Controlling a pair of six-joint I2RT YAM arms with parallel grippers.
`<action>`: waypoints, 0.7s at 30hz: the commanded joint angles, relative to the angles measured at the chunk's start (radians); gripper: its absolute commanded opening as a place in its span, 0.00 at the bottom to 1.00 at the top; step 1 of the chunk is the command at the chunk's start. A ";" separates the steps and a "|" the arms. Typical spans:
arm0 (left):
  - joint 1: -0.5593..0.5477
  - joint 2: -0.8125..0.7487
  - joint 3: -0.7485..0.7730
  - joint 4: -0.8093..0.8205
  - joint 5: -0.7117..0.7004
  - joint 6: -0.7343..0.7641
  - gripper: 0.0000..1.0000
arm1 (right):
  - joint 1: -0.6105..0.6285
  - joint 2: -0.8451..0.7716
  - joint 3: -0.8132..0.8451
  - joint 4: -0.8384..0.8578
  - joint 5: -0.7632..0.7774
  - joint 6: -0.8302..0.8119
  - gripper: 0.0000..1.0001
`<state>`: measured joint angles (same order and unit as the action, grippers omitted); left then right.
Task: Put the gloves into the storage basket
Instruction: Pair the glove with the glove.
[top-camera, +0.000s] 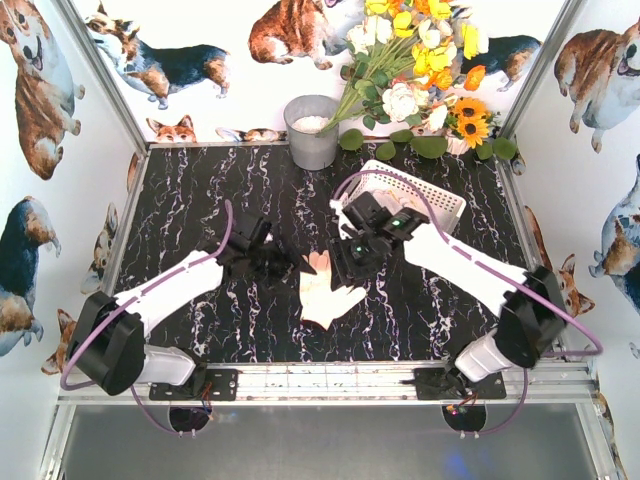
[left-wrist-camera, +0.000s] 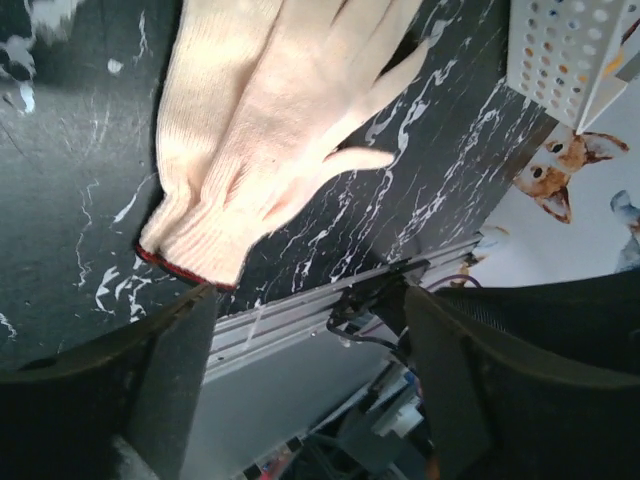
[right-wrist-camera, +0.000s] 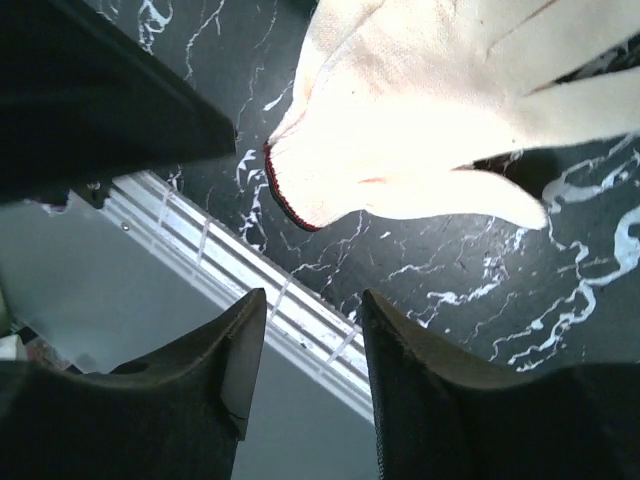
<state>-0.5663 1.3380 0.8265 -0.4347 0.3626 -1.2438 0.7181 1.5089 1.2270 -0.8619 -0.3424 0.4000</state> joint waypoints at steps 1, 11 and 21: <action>0.028 -0.019 0.118 -0.165 -0.026 0.161 0.76 | 0.001 -0.131 0.004 -0.054 0.022 0.082 0.47; 0.027 0.184 0.228 -0.071 0.076 0.346 0.68 | -0.110 -0.117 -0.038 -0.121 0.083 0.463 0.47; 0.032 0.378 0.403 -0.102 -0.023 0.660 0.68 | -0.187 -0.042 -0.152 0.051 0.214 0.252 0.48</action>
<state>-0.5400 1.6993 1.2007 -0.5446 0.3927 -0.7330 0.5663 1.4231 1.0851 -0.9077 -0.2085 0.7967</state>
